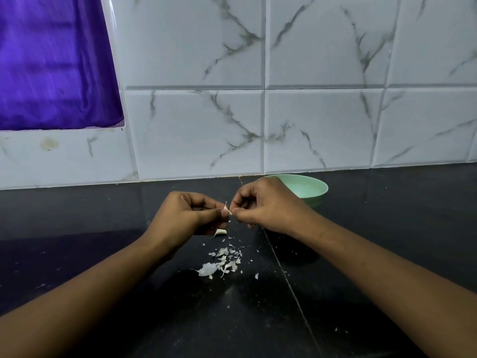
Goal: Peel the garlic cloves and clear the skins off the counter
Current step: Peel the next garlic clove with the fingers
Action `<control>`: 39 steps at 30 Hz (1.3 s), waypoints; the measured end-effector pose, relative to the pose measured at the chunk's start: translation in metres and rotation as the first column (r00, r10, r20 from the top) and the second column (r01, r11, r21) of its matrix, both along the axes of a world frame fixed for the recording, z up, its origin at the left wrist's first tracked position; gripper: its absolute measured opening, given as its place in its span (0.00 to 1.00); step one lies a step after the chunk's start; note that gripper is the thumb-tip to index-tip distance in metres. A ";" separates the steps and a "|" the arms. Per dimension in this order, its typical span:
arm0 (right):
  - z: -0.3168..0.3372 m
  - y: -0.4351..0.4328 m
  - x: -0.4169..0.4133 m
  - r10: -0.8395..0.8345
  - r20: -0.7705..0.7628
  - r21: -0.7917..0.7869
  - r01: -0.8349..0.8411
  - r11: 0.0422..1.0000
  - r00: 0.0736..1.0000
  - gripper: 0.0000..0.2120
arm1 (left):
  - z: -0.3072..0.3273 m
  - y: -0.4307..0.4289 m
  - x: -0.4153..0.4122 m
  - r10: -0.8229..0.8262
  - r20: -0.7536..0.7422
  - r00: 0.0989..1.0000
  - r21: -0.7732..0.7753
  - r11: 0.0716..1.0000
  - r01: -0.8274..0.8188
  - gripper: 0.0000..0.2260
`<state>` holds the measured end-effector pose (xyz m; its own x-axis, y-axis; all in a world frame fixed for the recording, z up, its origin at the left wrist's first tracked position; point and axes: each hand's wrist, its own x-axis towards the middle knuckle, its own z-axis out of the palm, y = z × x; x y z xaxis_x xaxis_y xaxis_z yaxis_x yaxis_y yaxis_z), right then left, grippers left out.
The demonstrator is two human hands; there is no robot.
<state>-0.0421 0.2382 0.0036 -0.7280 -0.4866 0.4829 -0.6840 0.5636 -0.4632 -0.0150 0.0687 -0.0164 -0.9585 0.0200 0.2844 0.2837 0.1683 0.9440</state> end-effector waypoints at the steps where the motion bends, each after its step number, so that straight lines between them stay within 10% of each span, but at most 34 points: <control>1: 0.000 -0.001 0.000 -0.003 -0.026 0.009 0.004 1.000 1.000 0.03 | 0.000 0.001 0.000 0.000 0.007 1.000 0.014 1.000 0.000 0.01; 21: -0.013 -0.005 0.001 -0.056 -0.362 -0.032 0.048 0.998 0.930 0.06 | 0.001 0.007 0.004 -0.033 0.018 0.999 0.150 0.988 0.030 0.03; 29: -0.003 -0.002 -0.001 -0.092 0.038 -0.332 0.099 0.938 0.995 0.10 | 0.001 0.009 0.004 -0.079 0.044 0.996 0.107 0.991 0.074 0.01; 39: -0.001 0.007 -0.008 0.147 0.316 -0.245 -0.069 0.967 0.937 0.06 | 0.003 0.003 0.001 -0.059 0.095 0.994 0.239 0.970 0.035 0.03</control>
